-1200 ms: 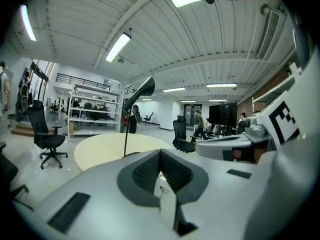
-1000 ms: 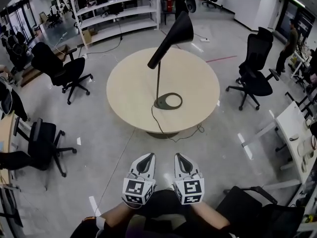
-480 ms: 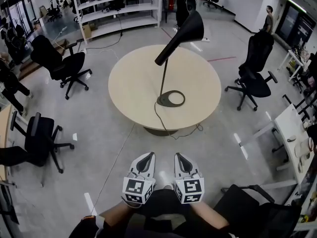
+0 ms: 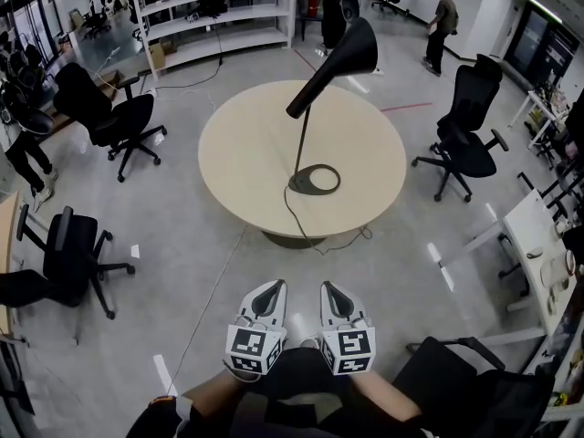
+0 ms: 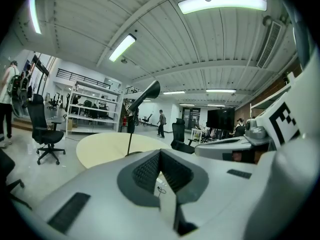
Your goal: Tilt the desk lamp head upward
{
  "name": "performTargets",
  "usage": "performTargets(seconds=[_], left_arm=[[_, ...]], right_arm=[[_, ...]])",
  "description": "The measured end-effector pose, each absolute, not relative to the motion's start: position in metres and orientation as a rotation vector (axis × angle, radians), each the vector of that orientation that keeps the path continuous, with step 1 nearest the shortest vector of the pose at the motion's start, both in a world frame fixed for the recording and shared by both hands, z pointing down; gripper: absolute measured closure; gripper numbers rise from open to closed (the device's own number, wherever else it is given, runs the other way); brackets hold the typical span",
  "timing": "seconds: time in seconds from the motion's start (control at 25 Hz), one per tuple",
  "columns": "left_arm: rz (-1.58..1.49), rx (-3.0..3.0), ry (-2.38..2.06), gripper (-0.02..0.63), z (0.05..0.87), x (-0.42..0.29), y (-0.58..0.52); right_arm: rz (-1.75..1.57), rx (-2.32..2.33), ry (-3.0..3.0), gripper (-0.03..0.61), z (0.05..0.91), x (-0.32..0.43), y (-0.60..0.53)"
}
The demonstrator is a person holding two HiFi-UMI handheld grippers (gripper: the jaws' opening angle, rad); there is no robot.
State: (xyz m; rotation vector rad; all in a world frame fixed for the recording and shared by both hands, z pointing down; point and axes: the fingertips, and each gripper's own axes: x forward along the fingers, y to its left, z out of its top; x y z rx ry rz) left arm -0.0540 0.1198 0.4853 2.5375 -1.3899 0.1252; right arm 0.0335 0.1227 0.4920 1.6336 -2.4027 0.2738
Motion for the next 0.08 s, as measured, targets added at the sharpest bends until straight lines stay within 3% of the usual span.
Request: performTargets(seconds=[0.08], left_arm=[[0.125,2.537,-1.388,0.566,0.4853,-0.0548,0.119]], right_arm=[[0.273,1.633,-2.403,0.565,0.4916,0.0324,0.1219]])
